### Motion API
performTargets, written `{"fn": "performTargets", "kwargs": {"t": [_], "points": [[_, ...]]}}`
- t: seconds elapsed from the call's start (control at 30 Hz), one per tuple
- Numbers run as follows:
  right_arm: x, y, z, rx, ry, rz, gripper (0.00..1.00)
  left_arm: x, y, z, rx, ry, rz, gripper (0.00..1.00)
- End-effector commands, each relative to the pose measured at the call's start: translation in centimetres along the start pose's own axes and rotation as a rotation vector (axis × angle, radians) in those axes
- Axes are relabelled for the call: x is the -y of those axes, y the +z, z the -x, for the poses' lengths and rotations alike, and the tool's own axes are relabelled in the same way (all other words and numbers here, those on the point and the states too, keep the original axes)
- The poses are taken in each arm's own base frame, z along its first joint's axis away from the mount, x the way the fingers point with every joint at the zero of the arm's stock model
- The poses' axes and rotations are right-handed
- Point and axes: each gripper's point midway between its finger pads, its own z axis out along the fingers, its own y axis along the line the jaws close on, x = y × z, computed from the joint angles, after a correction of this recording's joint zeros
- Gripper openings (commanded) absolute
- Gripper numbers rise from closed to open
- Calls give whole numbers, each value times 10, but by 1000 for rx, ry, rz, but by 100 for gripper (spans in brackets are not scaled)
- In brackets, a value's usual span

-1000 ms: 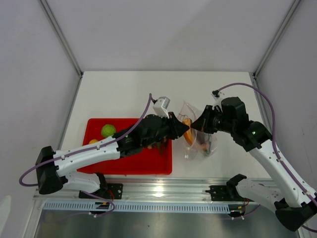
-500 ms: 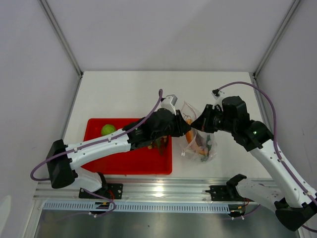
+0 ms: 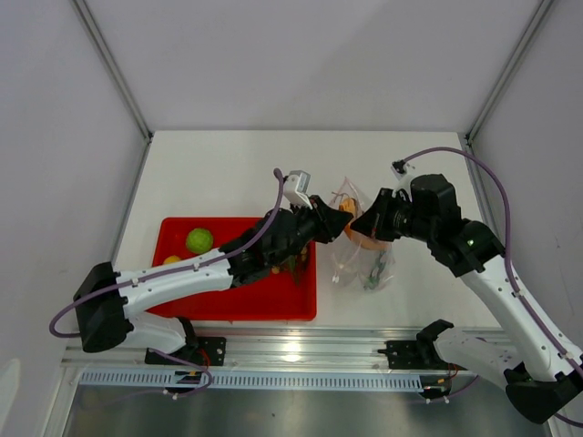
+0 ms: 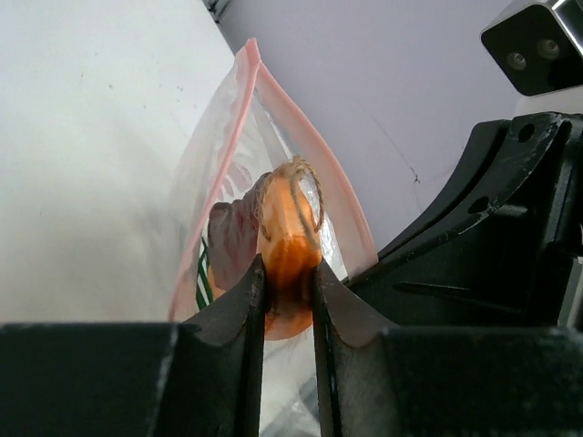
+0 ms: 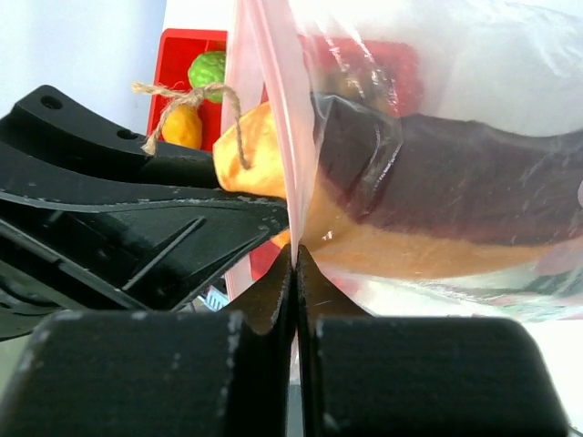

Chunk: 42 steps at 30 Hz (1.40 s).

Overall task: Place the food in the zip-top bag and seal the zipper
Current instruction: Place the fake food in the zipper food storage bag.

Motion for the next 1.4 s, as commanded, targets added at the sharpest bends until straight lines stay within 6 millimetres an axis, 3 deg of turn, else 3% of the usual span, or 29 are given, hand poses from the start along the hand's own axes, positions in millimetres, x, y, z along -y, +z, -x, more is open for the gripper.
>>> {"fn": "performTargets", "kwargs": {"t": [0.0, 0.07, 0.13, 0.2, 0.27, 0.3, 0.33, 0.37, 0.43, 0.47, 0.53, 0.67, 0.7, 0.73, 0.93, 0.97, 1.03, 1.13, 1.23, 1.37], "points": [[-18, -6, 18, 56, -9, 50, 0, 24, 8, 29, 141, 3, -102, 1], [-17, -6, 19, 57, -9, 47, 0, 23, 17, 17, 112, 25, -106, 1], [-17, -6, 20, 60, -8, 46, 0, 10, 23, 0, 88, 38, -69, 30], [-17, -6, 20, 61, -11, 49, 0, 5, 24, -7, 89, 57, -69, 38], [-16, -6, 18, 56, -12, 43, 0, -7, 24, -22, 57, 84, -49, 53], [-15, -6, 18, 57, -12, 40, 0, -13, 22, -28, 42, 95, -33, 69], [-13, -6, 18, 58, -11, 35, 0, -18, 18, -32, 34, 106, -22, 75], [-12, -7, 18, 57, -17, 35, 0, -14, 13, -30, 42, 127, -35, 78], [-10, -8, 18, 58, -17, 31, 0, -18, 5, -34, 28, 159, -23, 97], [-9, -8, 17, 57, -17, 28, 0, -14, -2, -26, 40, 176, -28, 100], [-9, -9, 18, 57, -18, 29, 0, -19, -15, -25, 42, 205, 0, 99], [-6, -10, 15, 49, -23, 24, 0, -23, -47, -1, 79, 222, 40, 99], [-5, -10, 14, 45, -30, 19, 0, -18, -60, 14, 108, 213, 34, 100], [-2, -10, 14, 42, -33, 11, 0, -26, -67, 17, 101, 232, 67, 99], [19, -10, 4, 12, -67, -75, 0, -16, -113, 65, 161, 282, 47, 99], [21, -11, 4, 17, -70, -85, 0, -31, -117, 58, 111, 298, 98, 100], [28, -14, 4, 28, -76, -114, 0, -48, -122, 65, 101, 264, 162, 99], [31, -18, 3, 35, -86, -131, 0, -90, -125, 53, 27, 237, 281, 99], [32, -21, 2, 37, -92, -137, 0, -126, -125, 33, -67, 179, 378, 100], [36, -24, 2, 47, -95, -158, 0, -156, -123, 1, -191, 114, 491, 100]]}}
